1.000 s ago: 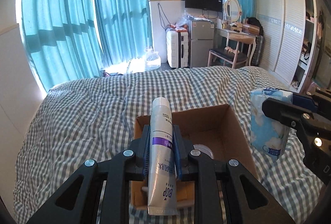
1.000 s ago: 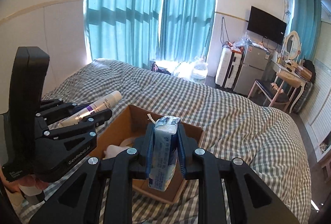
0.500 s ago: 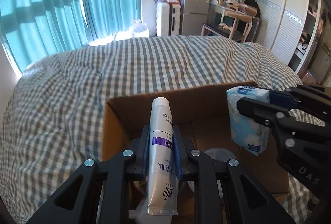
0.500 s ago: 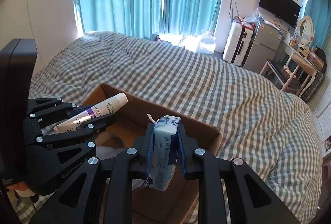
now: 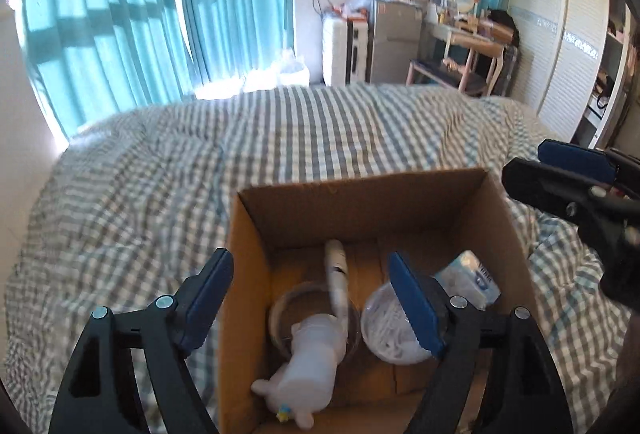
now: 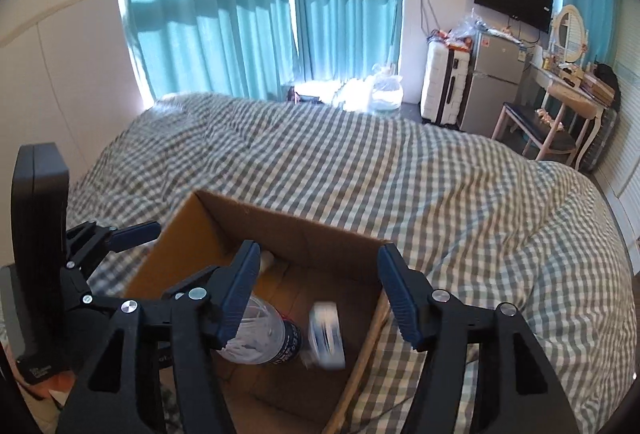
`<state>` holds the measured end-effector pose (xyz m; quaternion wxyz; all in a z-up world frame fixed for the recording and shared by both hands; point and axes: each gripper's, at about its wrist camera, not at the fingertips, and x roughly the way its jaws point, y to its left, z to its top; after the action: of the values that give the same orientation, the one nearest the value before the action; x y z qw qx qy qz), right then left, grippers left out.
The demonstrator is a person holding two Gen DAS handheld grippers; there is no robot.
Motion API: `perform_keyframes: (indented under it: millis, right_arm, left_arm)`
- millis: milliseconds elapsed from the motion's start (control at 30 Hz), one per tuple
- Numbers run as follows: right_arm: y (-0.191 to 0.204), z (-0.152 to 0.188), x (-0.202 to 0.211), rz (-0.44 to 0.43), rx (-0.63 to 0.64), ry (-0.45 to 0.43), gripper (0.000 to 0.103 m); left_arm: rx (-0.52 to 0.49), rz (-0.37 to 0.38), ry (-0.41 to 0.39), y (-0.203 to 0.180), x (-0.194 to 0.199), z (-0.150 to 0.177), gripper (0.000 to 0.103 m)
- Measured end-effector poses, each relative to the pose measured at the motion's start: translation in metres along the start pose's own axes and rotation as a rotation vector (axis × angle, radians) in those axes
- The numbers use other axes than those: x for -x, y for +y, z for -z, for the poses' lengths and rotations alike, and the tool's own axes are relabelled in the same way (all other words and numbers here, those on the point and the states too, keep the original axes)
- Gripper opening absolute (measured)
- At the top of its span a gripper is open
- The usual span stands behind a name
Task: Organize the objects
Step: 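Carry the tube and tissue pack over the box and release both inside, then lower both open tools toward the black object and pale blue bottle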
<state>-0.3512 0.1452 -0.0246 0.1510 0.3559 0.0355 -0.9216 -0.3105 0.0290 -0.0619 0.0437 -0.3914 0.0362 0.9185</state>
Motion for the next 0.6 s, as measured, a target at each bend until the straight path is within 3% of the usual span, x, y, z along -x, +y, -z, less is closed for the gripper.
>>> perform_keyframes:
  millis: [167, 300, 367, 433, 600]
  right_arm:
    - [0.009, -0.006, 0.057, 0.024, 0.019, -0.067, 0.07]
    - [0.018, -0.01, 0.108, 0.065, 0.044, -0.135, 0.07]
    - [0.021, -0.011, 0.134, 0.082, 0.045, -0.175, 0.075]
    - [0.024, -0.01, 0.158, 0.09, 0.04, -0.214, 0.088]
    - [0.035, 0.0, 0.206, 0.138, 0.068, -0.273, 0.093]
  left_arm:
    - [0.016, -0.051, -0.065, 0.004, 0.049, -0.007, 0.093]
    - [0.057, -0.062, -0.11, 0.011, 0.094, -0.01, 0.096]
    - [0.069, -0.068, -0.134, 0.014, 0.114, -0.013, 0.098]
    - [0.08, -0.09, -0.176, 0.015, 0.139, -0.014, 0.099]
    - [0.096, -0.121, -0.245, 0.017, 0.187, -0.006, 0.101]
